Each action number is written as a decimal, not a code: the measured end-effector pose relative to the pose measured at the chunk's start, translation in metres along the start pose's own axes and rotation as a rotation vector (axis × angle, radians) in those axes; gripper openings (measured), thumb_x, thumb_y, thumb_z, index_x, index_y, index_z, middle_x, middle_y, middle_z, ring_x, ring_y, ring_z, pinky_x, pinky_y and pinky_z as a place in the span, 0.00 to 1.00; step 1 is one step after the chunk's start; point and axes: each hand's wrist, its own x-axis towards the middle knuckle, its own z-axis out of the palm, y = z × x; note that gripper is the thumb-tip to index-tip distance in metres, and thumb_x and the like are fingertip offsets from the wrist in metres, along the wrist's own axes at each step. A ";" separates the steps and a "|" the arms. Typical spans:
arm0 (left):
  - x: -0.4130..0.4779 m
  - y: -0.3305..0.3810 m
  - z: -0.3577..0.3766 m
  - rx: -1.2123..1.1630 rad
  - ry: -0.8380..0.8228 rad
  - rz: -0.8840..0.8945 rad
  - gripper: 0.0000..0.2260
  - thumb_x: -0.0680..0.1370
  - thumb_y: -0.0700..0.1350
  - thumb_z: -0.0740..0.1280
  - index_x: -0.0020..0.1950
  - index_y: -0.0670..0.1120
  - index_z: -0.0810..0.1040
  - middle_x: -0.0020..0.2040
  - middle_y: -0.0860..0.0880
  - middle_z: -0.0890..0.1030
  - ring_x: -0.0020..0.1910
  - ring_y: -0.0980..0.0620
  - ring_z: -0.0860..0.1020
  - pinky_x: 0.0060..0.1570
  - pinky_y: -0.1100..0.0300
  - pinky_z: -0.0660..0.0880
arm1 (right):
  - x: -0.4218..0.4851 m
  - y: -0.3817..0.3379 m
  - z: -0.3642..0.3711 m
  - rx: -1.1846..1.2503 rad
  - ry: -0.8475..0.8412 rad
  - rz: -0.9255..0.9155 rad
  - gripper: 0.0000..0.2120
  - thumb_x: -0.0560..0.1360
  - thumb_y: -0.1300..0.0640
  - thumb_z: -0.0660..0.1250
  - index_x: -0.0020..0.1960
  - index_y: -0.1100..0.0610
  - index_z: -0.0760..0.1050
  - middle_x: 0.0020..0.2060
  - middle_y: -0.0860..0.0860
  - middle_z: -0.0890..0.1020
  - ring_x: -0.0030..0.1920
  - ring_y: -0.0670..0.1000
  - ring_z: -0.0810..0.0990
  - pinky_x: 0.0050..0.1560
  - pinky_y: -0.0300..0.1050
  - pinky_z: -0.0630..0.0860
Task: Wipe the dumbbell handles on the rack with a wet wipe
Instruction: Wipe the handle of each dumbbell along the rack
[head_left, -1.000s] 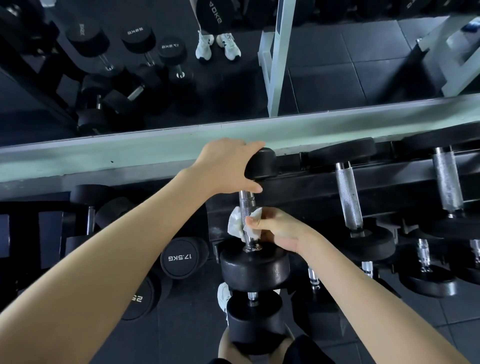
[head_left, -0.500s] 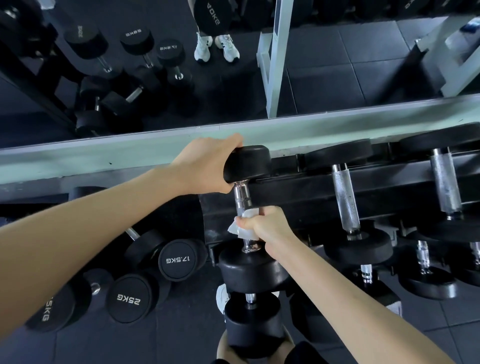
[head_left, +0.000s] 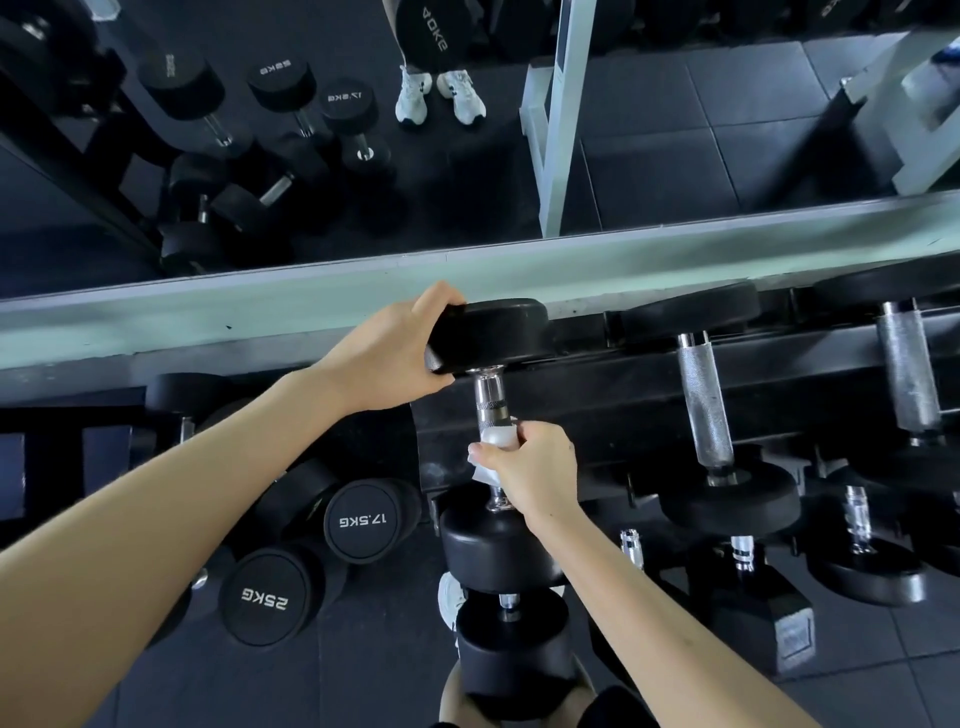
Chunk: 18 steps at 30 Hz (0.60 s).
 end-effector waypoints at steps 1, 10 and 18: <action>-0.002 0.000 0.000 0.009 0.009 0.005 0.27 0.70 0.40 0.73 0.65 0.47 0.65 0.37 0.57 0.73 0.38 0.52 0.76 0.41 0.53 0.76 | -0.002 -0.001 0.000 -0.011 0.023 -0.026 0.09 0.67 0.56 0.74 0.34 0.55 0.74 0.30 0.45 0.77 0.32 0.45 0.73 0.32 0.37 0.65; -0.003 0.022 0.011 -0.246 0.104 -0.153 0.20 0.79 0.52 0.63 0.69 0.49 0.67 0.57 0.56 0.72 0.49 0.55 0.71 0.50 0.62 0.66 | 0.035 -0.038 -0.003 0.352 -0.009 0.107 0.18 0.57 0.50 0.79 0.41 0.60 0.82 0.36 0.52 0.85 0.39 0.51 0.85 0.46 0.50 0.82; -0.005 0.016 0.008 -0.360 0.138 -0.230 0.16 0.79 0.49 0.64 0.67 0.53 0.71 0.60 0.58 0.75 0.56 0.53 0.74 0.52 0.64 0.65 | 0.013 -0.020 -0.016 0.815 -0.163 0.180 0.17 0.74 0.59 0.69 0.60 0.59 0.71 0.51 0.55 0.82 0.48 0.51 0.83 0.49 0.45 0.78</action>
